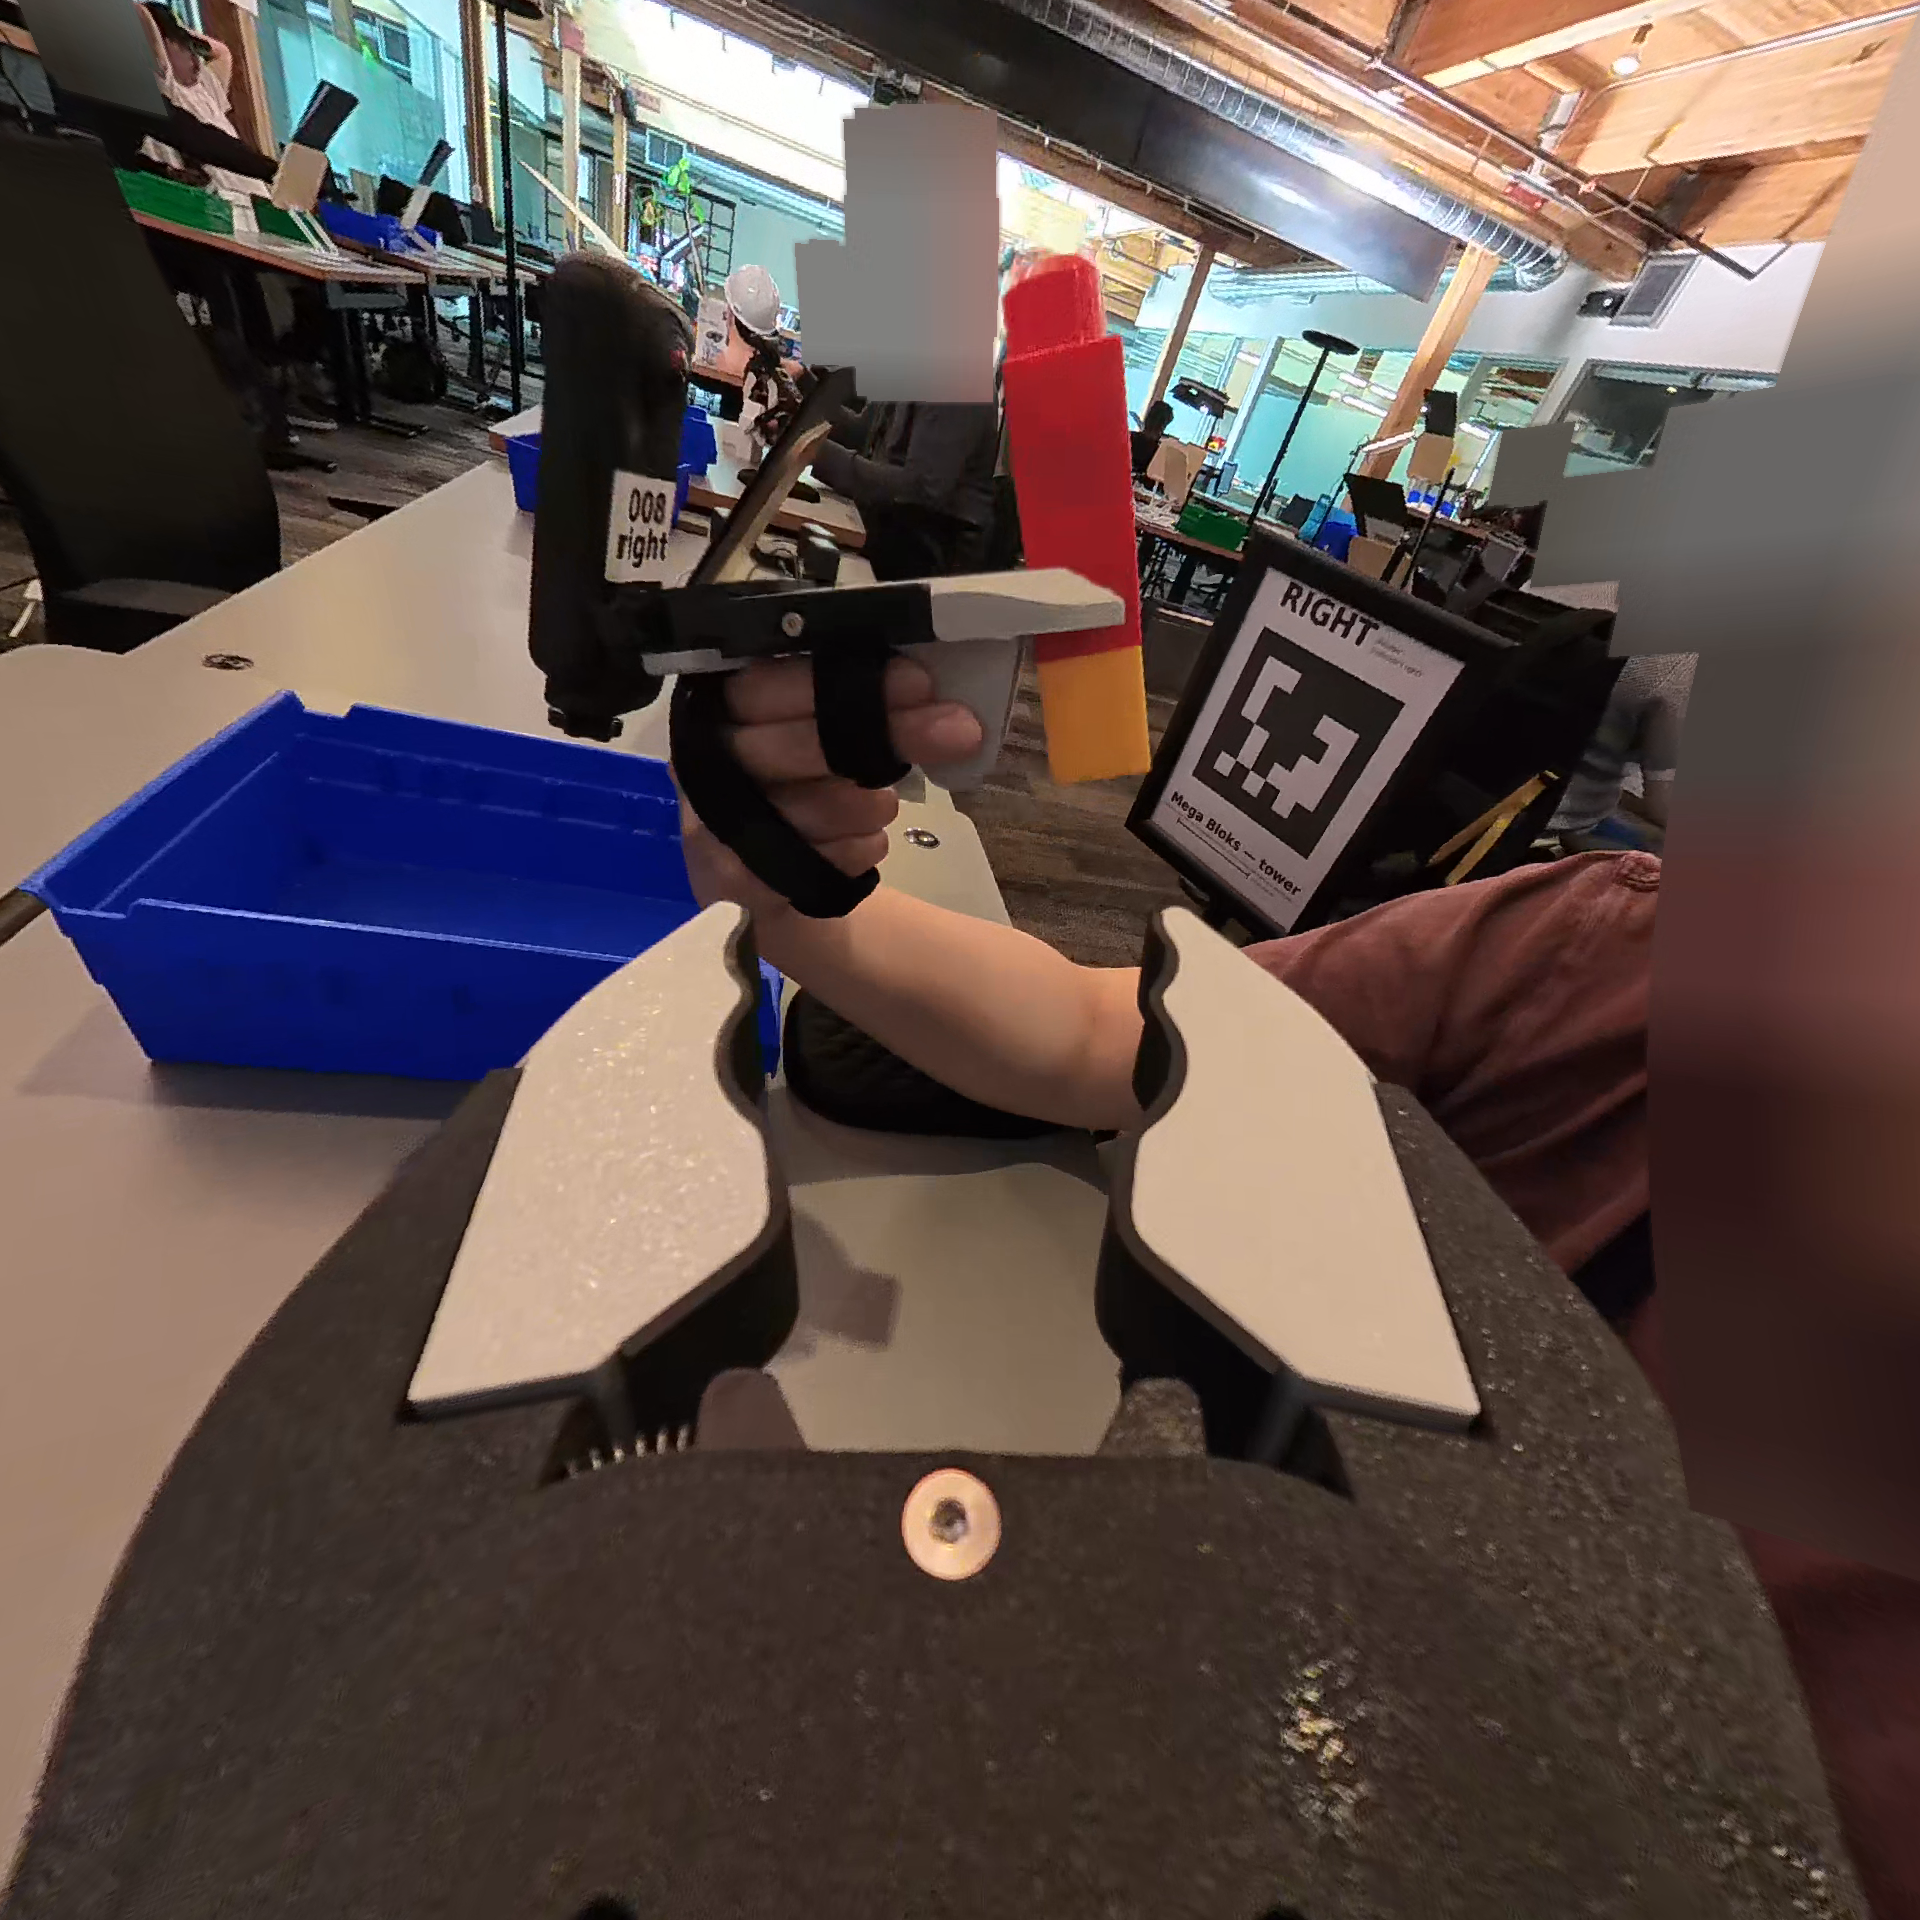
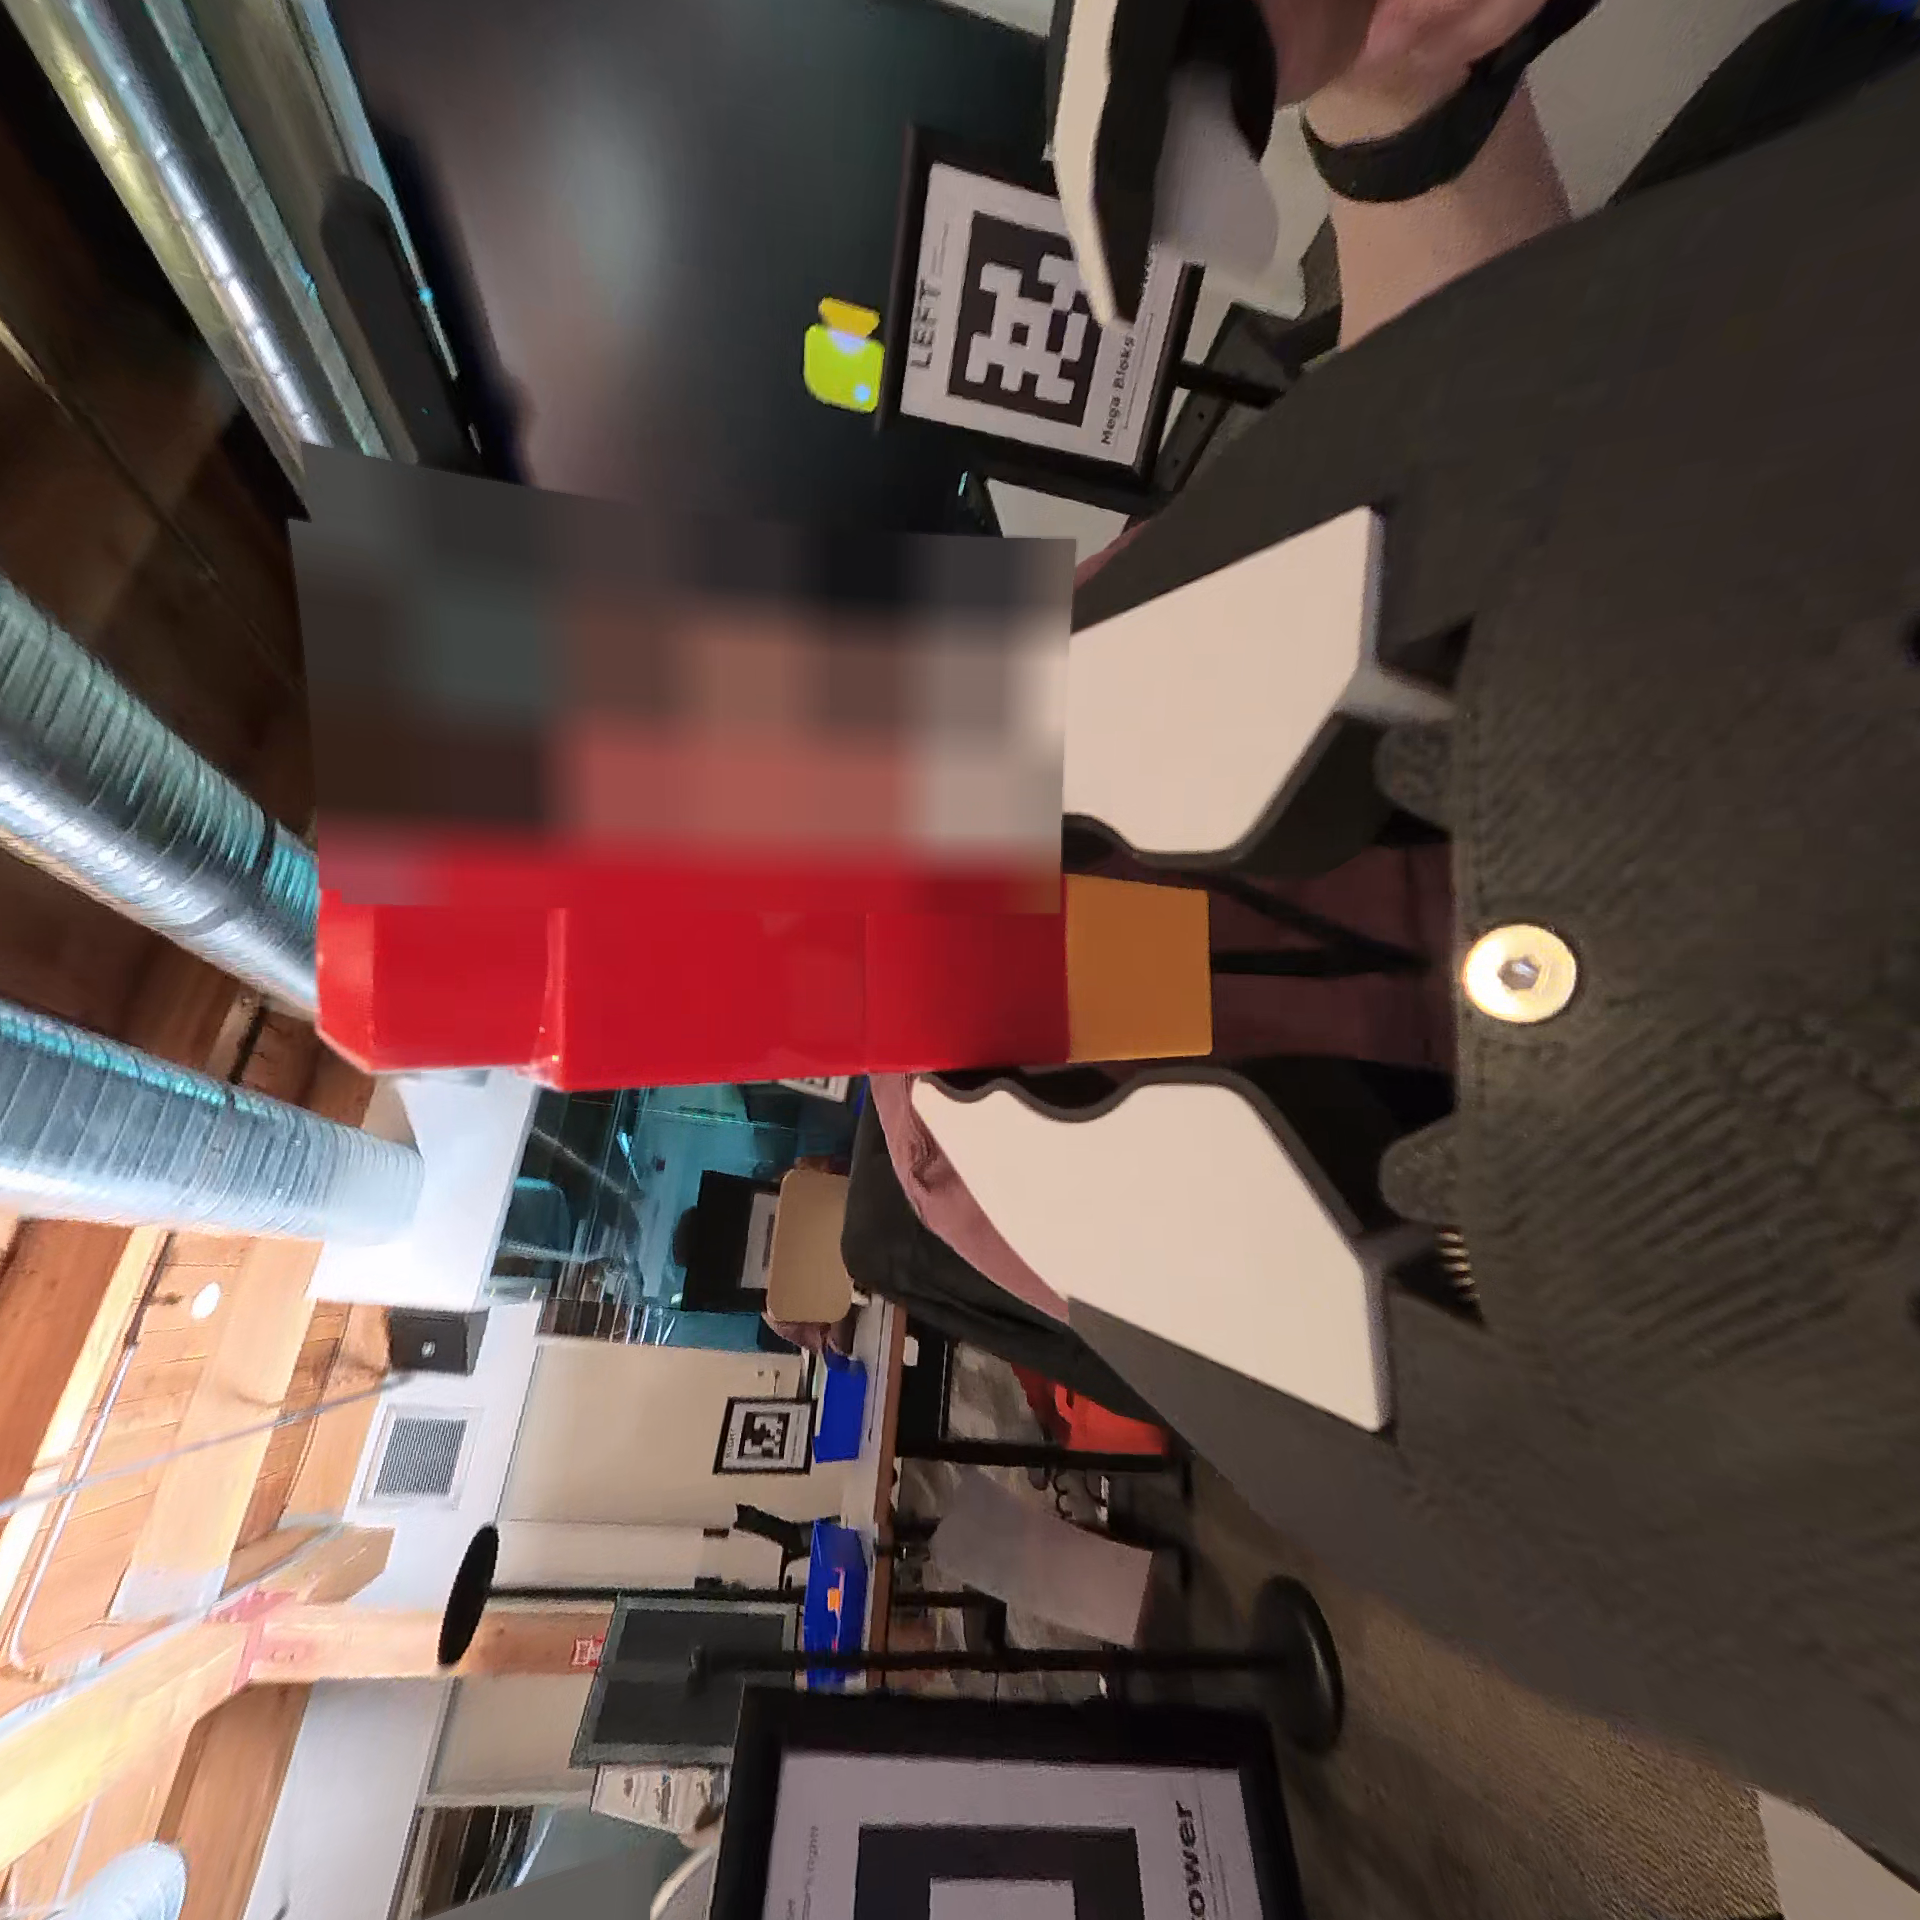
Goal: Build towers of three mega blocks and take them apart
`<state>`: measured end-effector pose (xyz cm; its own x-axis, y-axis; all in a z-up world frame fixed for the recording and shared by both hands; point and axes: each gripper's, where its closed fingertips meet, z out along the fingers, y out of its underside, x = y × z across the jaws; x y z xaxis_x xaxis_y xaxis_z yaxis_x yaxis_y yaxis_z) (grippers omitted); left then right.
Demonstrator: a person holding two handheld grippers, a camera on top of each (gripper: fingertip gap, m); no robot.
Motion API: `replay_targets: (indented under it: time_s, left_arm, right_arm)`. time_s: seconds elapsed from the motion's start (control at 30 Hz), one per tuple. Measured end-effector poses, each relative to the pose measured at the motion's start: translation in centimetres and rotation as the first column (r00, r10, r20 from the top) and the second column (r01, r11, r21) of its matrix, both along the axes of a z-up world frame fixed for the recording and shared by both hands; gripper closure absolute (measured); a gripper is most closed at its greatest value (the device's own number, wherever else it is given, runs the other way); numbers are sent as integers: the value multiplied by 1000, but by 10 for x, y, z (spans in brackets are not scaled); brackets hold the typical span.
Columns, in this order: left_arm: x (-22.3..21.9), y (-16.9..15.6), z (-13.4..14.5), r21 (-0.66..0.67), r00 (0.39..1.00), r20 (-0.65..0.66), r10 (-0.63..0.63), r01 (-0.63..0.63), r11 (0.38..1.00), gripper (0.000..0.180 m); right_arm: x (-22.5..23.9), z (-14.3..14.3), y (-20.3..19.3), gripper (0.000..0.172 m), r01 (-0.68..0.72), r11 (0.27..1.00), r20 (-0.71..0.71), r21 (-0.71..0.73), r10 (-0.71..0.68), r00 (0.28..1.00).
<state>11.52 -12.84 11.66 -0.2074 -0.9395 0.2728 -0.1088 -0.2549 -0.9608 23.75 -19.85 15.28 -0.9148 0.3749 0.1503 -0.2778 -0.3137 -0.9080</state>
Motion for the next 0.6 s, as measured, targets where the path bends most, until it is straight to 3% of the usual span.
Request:
replay_targets:
  time_s: [0.03, 0.1, 0.13, 0.2, 0.23, 0.27, 0.3, 0.33, 0.4, 0.6]
  left_arm:
    - [-1, 0, 1, 4, 1000, -2, 1, -1, 1000, 111]
    - [-4, 0, 3, 10, 1000, -4, 8, -8, 1000, 112]
    - [-6, 1, 5, 13, 1000, -3, 15, -15, 1000, 113]
    - [-13, 4, 11, 22, 999, 11, 36, -36, 999, 114]
    - [-17, 7, 14, 26, 998, 20, 59, -59, 998, 114]
    - [-21, 13, 16, 37, 995, 25, 95, -96, 995, 114]
    - [-25, 19, 18, 52, 991, 31, 129, -131, 990, 114]
    - [-30, 22, 21, 58, 988, 45, 149, -152, 987, 115]
    - [-38, 27, 28, 43, 983, 76, 168, -171, 984, 115]
    - [-50, 32, 35, 57, 972, 100, 212, -219, 974, 117]
  right_arm:
    - [-8, 0, 2, 135, 50, 999, 32, 2, -50, 998]
    - [-34, 0, 17, 135, 324, 945, 155, 46, -327, 932]
    - [-48, -3, 37, 135, 539, 835, 232, 109, -548, 803]
    - [-44, -11, 91, 135, 858, 445, 268, 257, -886, 379]
    - [-27, -17, 122, 135, 924, 193, 232, 331, -965, 119]
    - [-1, -21, 155, 135, 921, -78, 172, 381, -973, -153]
    - [28, -28, 182, 135, 865, -288, 131, 412, -920, -368]
    - [54, -37, 202, 135, 804, -415, 128, 427, -852, -508]
    - [89, -61, 233, 135, 745, -519, 187, 419, -754, -630]
    - [139, -143, 289, 135, 719, -613, 389, 326, -606, -694]
